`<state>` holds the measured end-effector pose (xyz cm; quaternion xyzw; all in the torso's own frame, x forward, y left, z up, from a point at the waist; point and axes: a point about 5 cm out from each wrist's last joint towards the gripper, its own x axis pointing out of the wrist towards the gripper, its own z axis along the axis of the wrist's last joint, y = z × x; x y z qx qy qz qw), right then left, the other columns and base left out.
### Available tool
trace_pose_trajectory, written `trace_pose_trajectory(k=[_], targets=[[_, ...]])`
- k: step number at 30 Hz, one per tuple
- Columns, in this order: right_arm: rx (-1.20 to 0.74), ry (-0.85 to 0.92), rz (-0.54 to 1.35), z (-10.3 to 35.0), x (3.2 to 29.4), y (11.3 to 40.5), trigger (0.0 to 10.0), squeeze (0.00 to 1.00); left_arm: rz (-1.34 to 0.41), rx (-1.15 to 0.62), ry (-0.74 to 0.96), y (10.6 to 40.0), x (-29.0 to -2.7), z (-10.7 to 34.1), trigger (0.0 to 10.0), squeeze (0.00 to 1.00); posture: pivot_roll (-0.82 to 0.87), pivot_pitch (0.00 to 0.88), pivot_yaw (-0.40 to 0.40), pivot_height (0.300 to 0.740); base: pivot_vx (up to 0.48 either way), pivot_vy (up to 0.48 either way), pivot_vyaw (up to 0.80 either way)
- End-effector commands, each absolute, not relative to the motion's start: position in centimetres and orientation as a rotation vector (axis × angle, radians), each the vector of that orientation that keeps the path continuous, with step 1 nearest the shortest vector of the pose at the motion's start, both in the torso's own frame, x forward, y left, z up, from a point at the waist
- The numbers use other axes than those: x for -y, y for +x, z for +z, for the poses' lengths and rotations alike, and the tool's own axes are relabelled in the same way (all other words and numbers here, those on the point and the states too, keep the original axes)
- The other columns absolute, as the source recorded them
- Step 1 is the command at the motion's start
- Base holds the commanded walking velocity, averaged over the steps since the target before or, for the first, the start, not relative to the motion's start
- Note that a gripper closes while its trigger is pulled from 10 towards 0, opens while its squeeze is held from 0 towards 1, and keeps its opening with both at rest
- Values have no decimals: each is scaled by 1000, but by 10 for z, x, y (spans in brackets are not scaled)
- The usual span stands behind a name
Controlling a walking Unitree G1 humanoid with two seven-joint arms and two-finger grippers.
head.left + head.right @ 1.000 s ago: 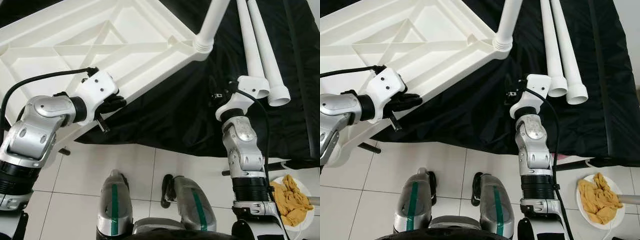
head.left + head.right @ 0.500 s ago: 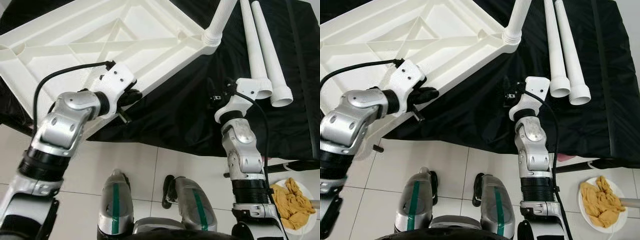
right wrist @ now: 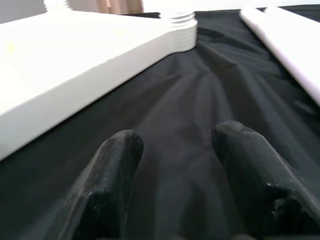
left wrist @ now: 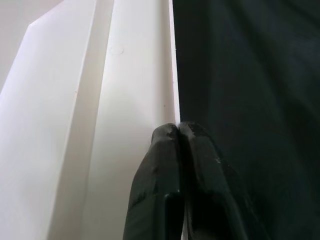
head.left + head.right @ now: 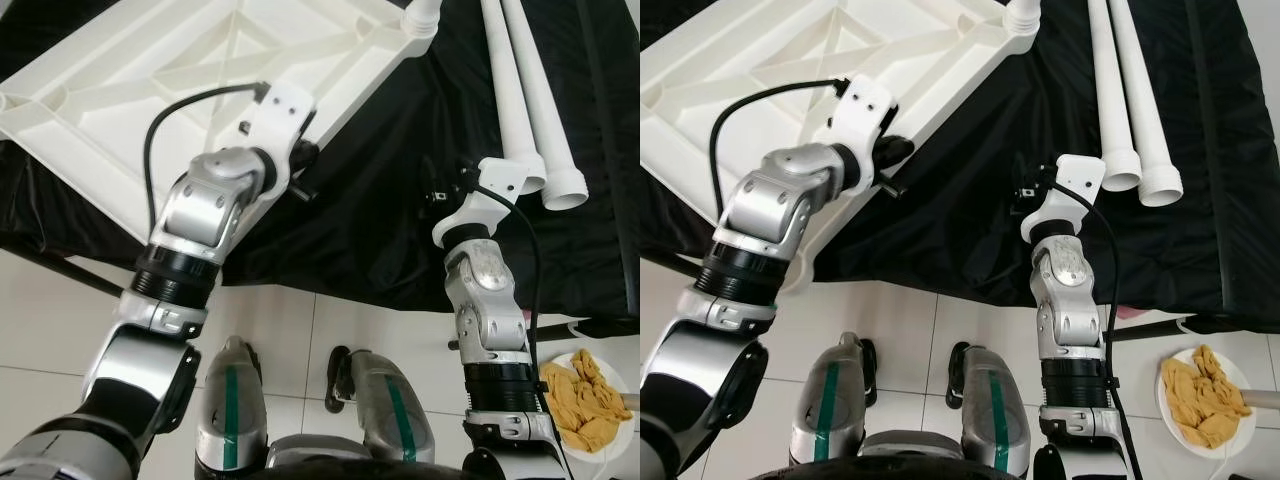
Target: Building children table
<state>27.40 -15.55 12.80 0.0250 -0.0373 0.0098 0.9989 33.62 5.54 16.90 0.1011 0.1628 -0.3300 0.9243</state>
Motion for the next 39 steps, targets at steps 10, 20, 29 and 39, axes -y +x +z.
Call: trace_pose_trajectory(k=[10, 20, 29, 39], targets=[[66, 53, 14, 127, 155, 272, 10000, 0, -606, -134, 156, 347, -49, 210, 10000, 1000, 67, 105, -25, 740, 0, 0, 0], [70, 56, 26, 128, 152, 275, 10000, 0, -616, -21, 130, 344, -64, 229, 10000, 1000, 76, 106, -33, 740, 0, 0, 0], [77, 56, 41, 129, 150, 277, 10000, 0, -379, -64, 365, 350, -132, 218, 10000, 0, 86, 102, -41, 740, 0, 0, 0], [79, 55, 46, 130, 150, 278, 10000, 0, -219, -166, 516, 347, -174, 202, 10000, 0, 88, 97, -50, 740, 0, 0, 0]])
